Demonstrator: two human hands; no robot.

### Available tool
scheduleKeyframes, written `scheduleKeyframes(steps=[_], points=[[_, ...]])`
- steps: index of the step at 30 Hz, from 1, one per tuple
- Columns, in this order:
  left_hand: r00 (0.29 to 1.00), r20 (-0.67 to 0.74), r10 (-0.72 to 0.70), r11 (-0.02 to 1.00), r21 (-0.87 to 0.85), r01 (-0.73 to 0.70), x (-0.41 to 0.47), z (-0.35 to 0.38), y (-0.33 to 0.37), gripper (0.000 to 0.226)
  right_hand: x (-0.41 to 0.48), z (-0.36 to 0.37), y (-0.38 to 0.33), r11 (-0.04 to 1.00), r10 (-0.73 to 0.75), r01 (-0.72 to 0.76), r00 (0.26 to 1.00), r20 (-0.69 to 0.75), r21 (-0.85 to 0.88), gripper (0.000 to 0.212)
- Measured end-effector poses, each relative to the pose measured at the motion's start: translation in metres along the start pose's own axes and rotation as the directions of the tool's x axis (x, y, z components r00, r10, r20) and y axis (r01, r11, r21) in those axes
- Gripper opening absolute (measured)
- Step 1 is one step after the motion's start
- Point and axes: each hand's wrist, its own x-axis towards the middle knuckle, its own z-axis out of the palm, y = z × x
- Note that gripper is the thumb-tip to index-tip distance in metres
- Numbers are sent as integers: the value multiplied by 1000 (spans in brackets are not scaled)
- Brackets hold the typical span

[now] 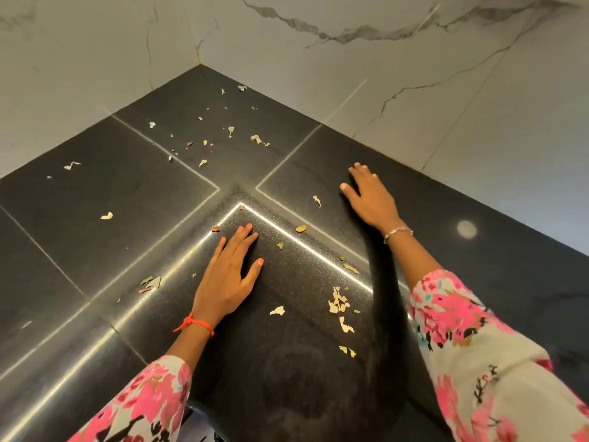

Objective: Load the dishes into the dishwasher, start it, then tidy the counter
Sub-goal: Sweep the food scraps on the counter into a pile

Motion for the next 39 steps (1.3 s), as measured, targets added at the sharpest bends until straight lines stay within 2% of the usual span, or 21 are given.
scheduleKeyframes(steps=[4, 6, 9, 10, 13, 16, 20, 22, 23, 24, 26, 28, 30, 32, 33, 35, 36, 38, 39], points=[[1000, -3, 0, 1000, 5, 0, 0, 0, 1, 68, -48, 22, -48, 976, -207, 211, 975, 84, -50, 58], [1000, -3, -3, 1000, 4, 3, 0, 1, 0, 68, -71, 28, -63, 951, -309, 309, 938, 158, 27, 60], [1000, -4, -2, 1000, -8, 2, -1, 0, 0, 66, -73, 23, -72, 938, -289, 245, 944, 162, 246, 55], [1000, -5, 2, 1000, -17, -2, -1, 0, 0, 66, -66, 22, -73, 939, -269, 225, 952, 148, 259, 54], [1000, -13, 8, 999, -45, -9, -1, -1, 1, 66, -47, 29, -81, 957, -284, 269, 944, 169, 107, 55], [1000, -19, 11, 999, -52, -12, -1, -1, 1, 60, -55, 44, -93, 905, -409, 426, 879, 245, -19, 55], [999, -48, 8, 996, -83, -12, -1, 0, 2, 58, -103, 43, -96, 827, -545, 557, 766, 341, 69, 53], [999, -52, 11, 996, -90, -16, -1, -1, 3, 57, -125, 34, -92, 827, -562, 510, 724, 401, 238, 46], [999, -48, 11, 996, -90, -15, -1, -1, 3, 57, -135, 26, -90, 834, -545, 418, 728, 416, 361, 41], [999, -46, 14, 996, -87, -18, -1, -2, 4, 56, -144, 17, -88, 829, -501, 290, 765, 405, 478, 37], [999, -43, 22, 996, -82, -26, -2, -3, 4, 53, -155, 2, -80, 771, -353, 127, 901, 252, 623, 33], [999, -46, 25, 996, -83, -29, -2, -3, 4, 49, -159, -4, -66, 830, -169, 75, 978, 120, 552, 34], [998, -53, 23, 996, -89, -28, -3, -4, 6, 48, -163, 0, -58, 952, -60, 8, 985, 163, 305, 45], [998, -60, 20, 995, -91, -26, -4, -5, 7, 49, -172, 15, -61, 997, -36, 20, 978, 207, 79, 62], [998, -63, 18, 995, -92, -24, -4, -5, 8, 49, -177, 23, -66, 998, -51, 45, 977, 205, 34, 65], [998, -60, 23, 996, -85, -29, -4, -5, 7, 48, -192, 31, -83, 993, -113, 100, 968, 224, 65, 61], [998, -56, 26, 997, -78, -31, -4, -5, 7, 48, -199, 32, -91, 984, -141, 108, 956, 256, 139, 58], [998, -48, 28, 997, -71, -32, -3, -4, 6, 49, -210, 27, -101, 936, -124, 13, 948, 293, 352, 51], [999, -45, 28, 997, -72, -31, -4, -4, 6, 49, -213, 24, -104, 896, -78, -43, 964, 253, 441, 49]])
